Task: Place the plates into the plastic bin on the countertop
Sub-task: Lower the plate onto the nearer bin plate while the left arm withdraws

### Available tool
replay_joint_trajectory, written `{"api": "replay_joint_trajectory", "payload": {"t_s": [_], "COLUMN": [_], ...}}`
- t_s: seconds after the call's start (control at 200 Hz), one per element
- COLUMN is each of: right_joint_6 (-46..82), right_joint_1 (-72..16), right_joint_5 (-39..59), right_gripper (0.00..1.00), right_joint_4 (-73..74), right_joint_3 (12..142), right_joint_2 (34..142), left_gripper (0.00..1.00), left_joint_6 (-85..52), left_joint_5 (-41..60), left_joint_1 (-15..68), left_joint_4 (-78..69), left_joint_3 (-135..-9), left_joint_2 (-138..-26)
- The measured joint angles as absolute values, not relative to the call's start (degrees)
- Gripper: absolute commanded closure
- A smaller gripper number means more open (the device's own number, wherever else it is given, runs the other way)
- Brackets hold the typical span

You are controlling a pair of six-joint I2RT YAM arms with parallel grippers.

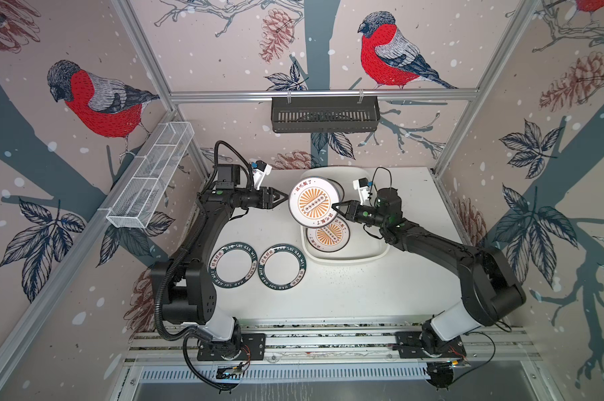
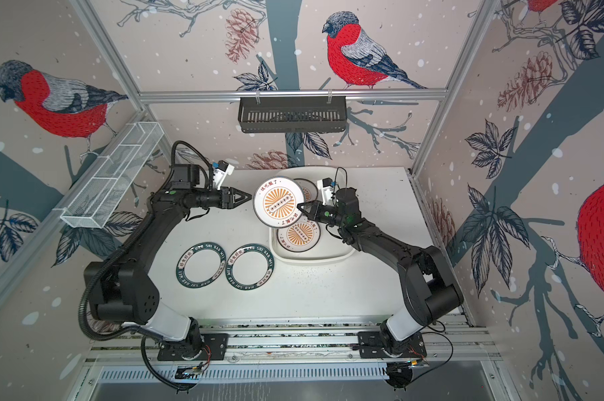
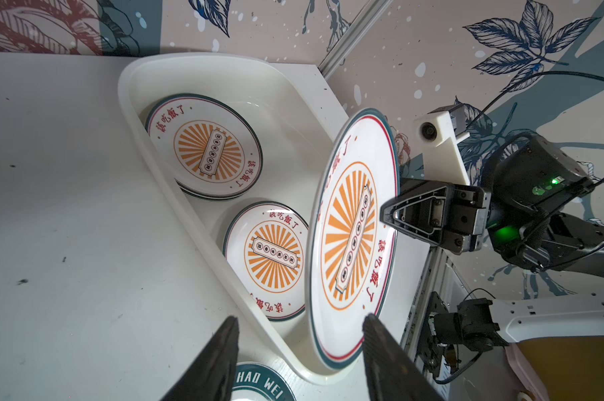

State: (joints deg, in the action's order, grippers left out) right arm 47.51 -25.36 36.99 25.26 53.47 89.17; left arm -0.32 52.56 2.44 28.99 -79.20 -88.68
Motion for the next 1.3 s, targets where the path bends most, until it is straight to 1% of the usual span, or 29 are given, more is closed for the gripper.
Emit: {"api": "replay_joint_trajectory", "payload": {"t_s": [0.245, 0.475, 0.63, 0.846, 1.296], "right_joint_6": [40.6, 32.8, 29.4, 25.3, 23.8], "right_joint_1": [-18.4, -15.3, -15.2, -15.4, -17.3], "right_joint_5": [38.5, 39.0, 39.0, 38.5, 37.5], "right_gripper": [0.97, 0.97, 0.97, 0.96, 0.93], "right_joint_4": [14.3, 3.0, -2.6, -8.5, -13.5], "right_joint_3": [53.9, 54.3, 55.5, 59.5, 64.7], "right_joint_2": [86.8, 87.2, 90.0, 95.3, 103.7], "left_gripper": [0.38, 0.33, 0.28, 0.27, 0.26], "left_joint_6": [5.5, 10.9, 12.1, 12.0, 11.8], "left_joint_5": [45.7, 39.6, 37.5, 37.0, 37.5], "left_joint_1": [2.4, 2.4, 2.4, 2.4, 2.4], "left_joint_4": [33.0, 35.3, 35.3, 34.4, 32.2], "left_joint_3": [-82.4, -83.2, -80.4, -74.9, -73.8], "left_joint_2": [-85.9, -82.7, -80.0, -76.8, -76.2]}}
